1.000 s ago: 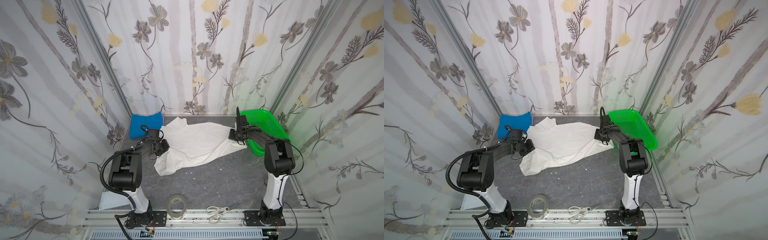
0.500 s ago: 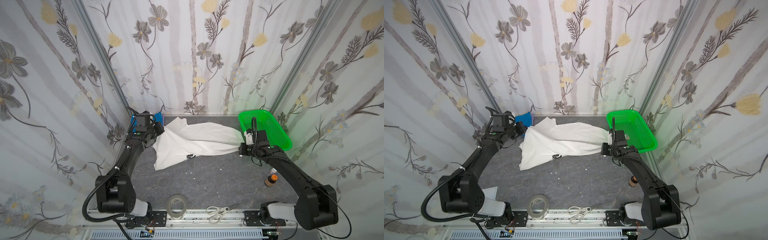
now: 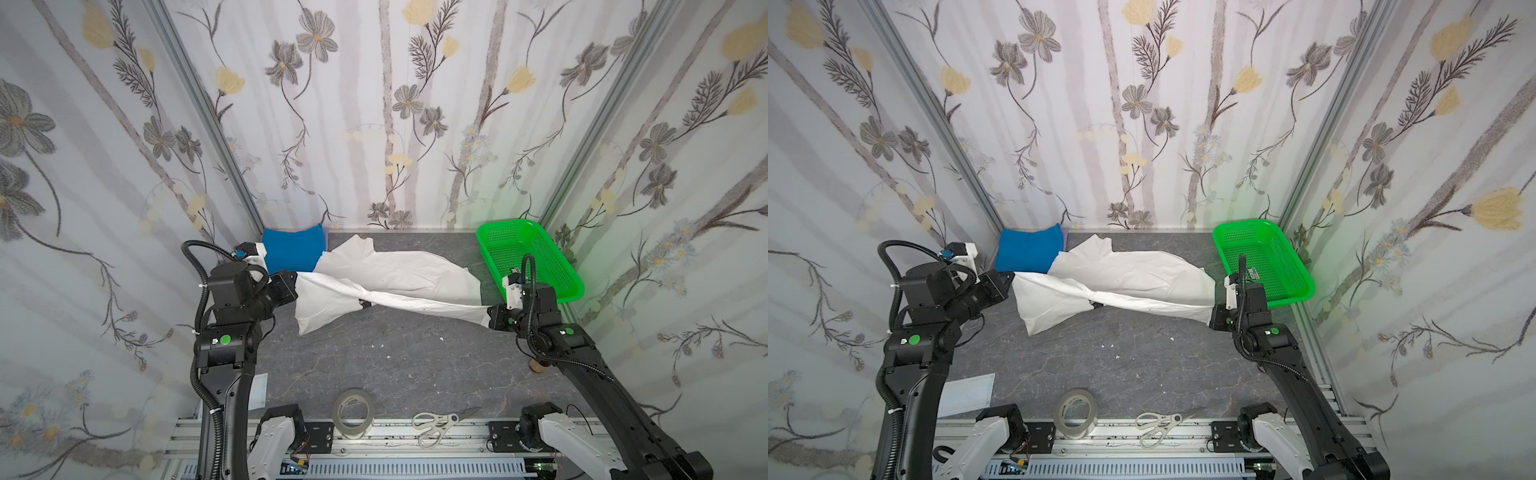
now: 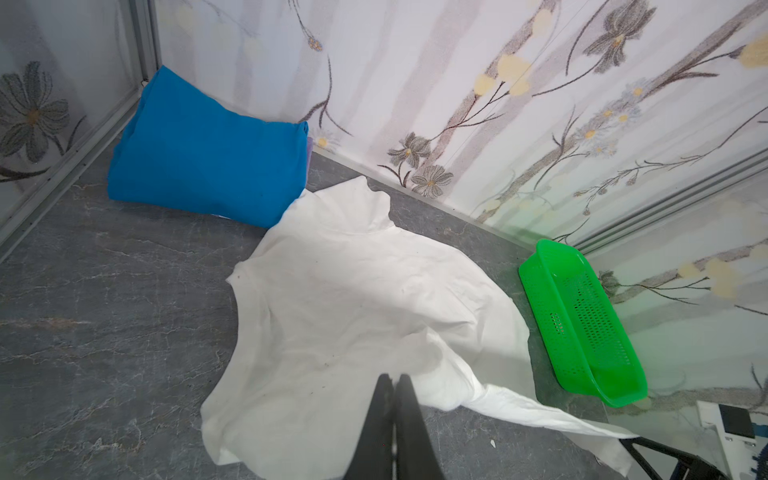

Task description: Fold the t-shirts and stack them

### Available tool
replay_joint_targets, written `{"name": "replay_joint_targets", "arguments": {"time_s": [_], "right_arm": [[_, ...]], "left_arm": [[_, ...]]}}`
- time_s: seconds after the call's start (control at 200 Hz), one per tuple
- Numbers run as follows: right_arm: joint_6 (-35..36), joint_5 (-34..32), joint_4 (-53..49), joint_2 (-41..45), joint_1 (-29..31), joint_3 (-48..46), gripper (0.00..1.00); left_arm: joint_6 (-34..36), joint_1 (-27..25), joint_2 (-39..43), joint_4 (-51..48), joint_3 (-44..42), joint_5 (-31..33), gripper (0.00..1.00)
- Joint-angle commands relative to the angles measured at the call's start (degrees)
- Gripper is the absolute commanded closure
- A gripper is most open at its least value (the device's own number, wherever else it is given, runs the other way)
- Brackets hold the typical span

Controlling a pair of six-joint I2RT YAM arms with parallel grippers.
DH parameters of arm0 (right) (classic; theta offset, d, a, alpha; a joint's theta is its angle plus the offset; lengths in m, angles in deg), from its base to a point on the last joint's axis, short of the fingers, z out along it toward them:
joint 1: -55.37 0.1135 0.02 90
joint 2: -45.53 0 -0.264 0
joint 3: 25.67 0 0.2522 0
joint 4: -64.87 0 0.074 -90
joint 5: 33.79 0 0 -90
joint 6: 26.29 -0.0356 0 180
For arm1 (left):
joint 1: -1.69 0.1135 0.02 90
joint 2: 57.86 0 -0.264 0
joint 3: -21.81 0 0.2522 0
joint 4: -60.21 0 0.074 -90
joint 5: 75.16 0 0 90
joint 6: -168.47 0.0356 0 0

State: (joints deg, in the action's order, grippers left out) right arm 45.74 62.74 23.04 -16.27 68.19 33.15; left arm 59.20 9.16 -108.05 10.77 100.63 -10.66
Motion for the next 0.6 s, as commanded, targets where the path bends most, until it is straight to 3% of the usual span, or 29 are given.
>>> {"name": "replay_joint_targets", "arguments": {"time_s": [0.0, 0.195, 0.46, 0.595], "right_arm": [[-0.64, -6.24, 0.39, 1.12, -0.25, 6.26, 1.0], [2.26, -9.92, -6.24, -2.51, -0.27, 19.06, 1.0], [-0.6, -5.13, -4.3, 3.53, -0.24, 5.13, 1.0], [-1.18, -5.01, -4.53, 5.53, -0.25, 3.9, 1.0]], "left_arm": [[1.82, 0.06, -0.87, -2.55, 1.2, -5.99, 1.0], [4.1, 0.08, 1.0, -5.26, 1.98, -5.26, 1.0], [4.94, 0.12, 4.15, -7.21, -2.14, -4.37, 1.0], [5.34, 0.68, 4.49, -8.47, 1.45, -3.48, 1.0]]}}
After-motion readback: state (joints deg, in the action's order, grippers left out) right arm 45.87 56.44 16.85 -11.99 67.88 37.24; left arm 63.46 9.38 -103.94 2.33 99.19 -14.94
